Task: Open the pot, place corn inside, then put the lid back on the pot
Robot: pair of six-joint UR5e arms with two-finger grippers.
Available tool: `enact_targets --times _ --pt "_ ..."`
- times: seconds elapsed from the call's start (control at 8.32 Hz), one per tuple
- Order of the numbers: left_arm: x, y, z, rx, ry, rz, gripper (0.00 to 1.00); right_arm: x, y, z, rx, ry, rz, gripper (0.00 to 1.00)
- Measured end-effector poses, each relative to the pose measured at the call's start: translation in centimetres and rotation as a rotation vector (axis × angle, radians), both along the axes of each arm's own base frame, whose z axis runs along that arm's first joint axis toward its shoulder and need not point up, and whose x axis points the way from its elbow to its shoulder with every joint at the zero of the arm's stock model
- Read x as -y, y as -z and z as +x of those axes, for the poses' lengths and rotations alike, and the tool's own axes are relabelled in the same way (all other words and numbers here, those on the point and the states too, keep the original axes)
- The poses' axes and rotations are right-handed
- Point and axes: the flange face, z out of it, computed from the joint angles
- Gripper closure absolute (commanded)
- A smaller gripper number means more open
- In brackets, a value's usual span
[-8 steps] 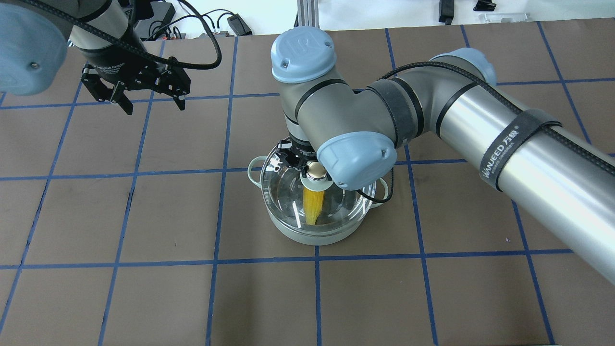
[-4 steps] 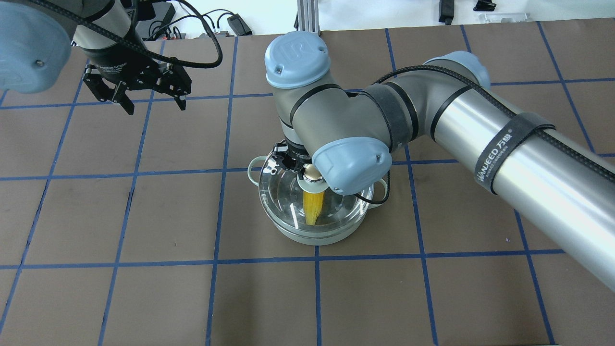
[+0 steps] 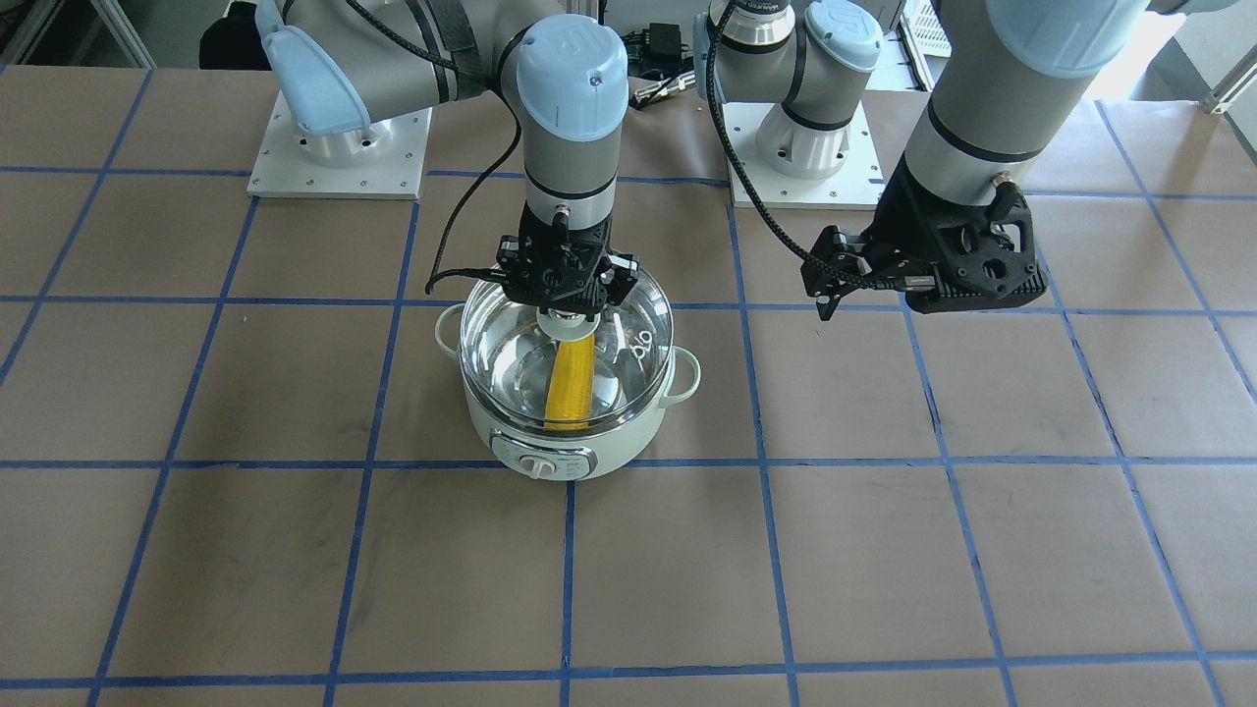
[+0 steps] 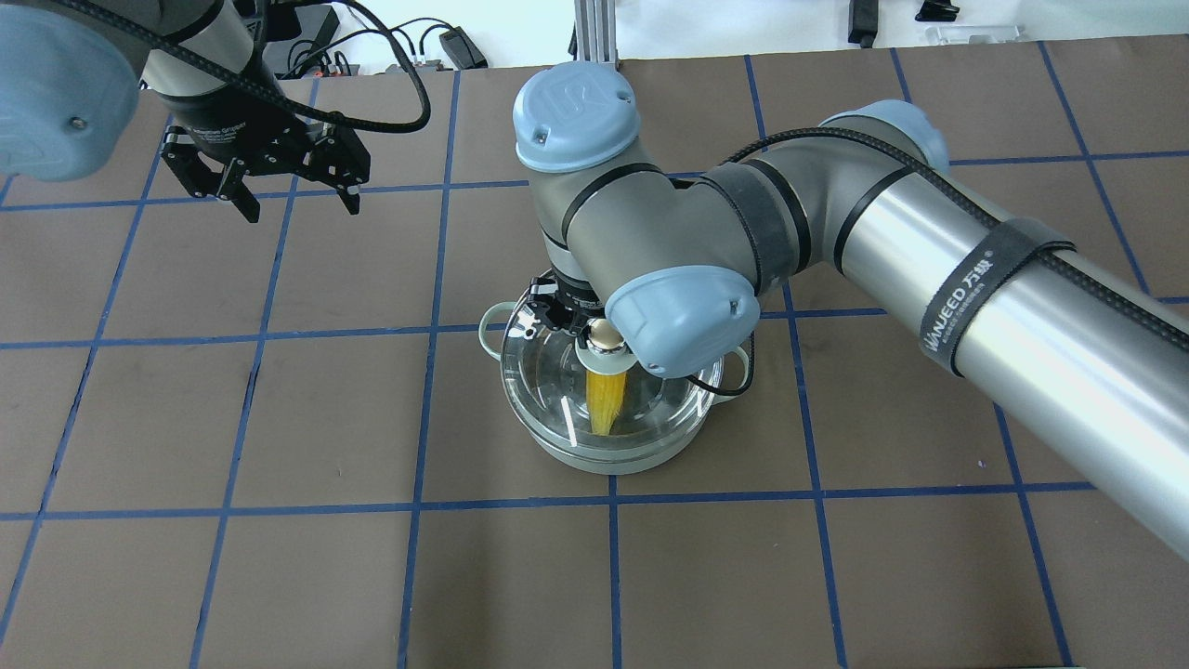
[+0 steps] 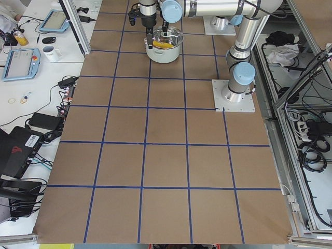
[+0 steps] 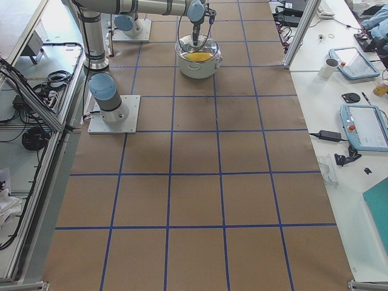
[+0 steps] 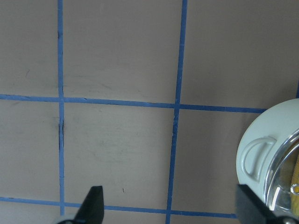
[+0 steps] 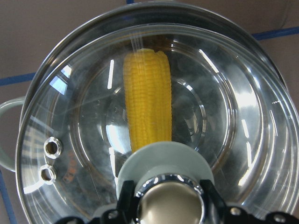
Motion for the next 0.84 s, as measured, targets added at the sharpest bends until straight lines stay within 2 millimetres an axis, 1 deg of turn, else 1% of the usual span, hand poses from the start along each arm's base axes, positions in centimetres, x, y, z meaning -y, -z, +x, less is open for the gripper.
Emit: enact_targets --times 0.84 --pt "-0.02 0.08 0.02 0.001 0.0 0.002 0.0 0.24 0.03 -0.13 -0.012 -0.001 -0.017 1.0"
